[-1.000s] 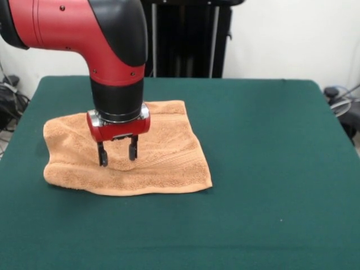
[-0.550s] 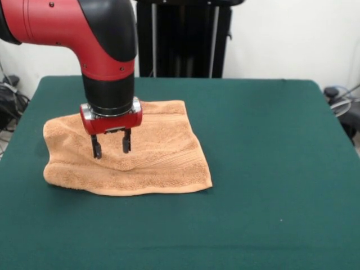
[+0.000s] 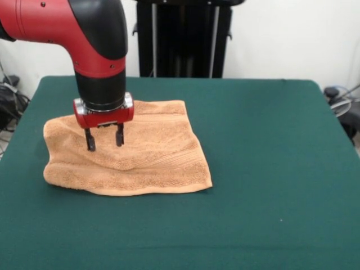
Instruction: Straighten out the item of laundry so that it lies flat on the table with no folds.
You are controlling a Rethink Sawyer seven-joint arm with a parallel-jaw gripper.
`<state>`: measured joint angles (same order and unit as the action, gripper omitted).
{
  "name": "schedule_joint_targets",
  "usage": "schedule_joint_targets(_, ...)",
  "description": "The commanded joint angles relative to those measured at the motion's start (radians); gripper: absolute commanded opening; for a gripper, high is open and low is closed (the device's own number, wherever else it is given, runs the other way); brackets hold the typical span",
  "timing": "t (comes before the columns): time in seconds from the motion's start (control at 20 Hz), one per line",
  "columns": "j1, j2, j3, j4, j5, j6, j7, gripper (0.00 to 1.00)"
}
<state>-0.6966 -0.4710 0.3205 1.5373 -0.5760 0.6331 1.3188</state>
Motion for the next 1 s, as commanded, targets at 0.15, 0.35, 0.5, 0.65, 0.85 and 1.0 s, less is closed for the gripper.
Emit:
schedule_joint_targets(0.15, -0.005, 0.006, -0.02, 0.064, -0.058, -0.088, 0.043, 1.0)
schedule_joint_targets(0.35, 0.001, -0.009, -0.013, 0.067, -0.033, -0.066, 0.046, 1.0)
schedule_joint_targets(0.5, 0.007, -0.018, -0.009, 0.067, -0.02, -0.049, 0.045, 1.0)
schedule_joint_targets(0.65, 0.002, 0.007, -0.005, 0.041, -0.022, -0.039, 0.027, 1.0)
schedule_joint_targets(0.85, -0.017, 0.043, 0.001, 0.007, -0.037, -0.054, -0.002, 1.0)
schedule_joint_targets(1.0, -0.033, 0.05, 0.006, -0.014, -0.041, -0.049, -0.025, 1.0)
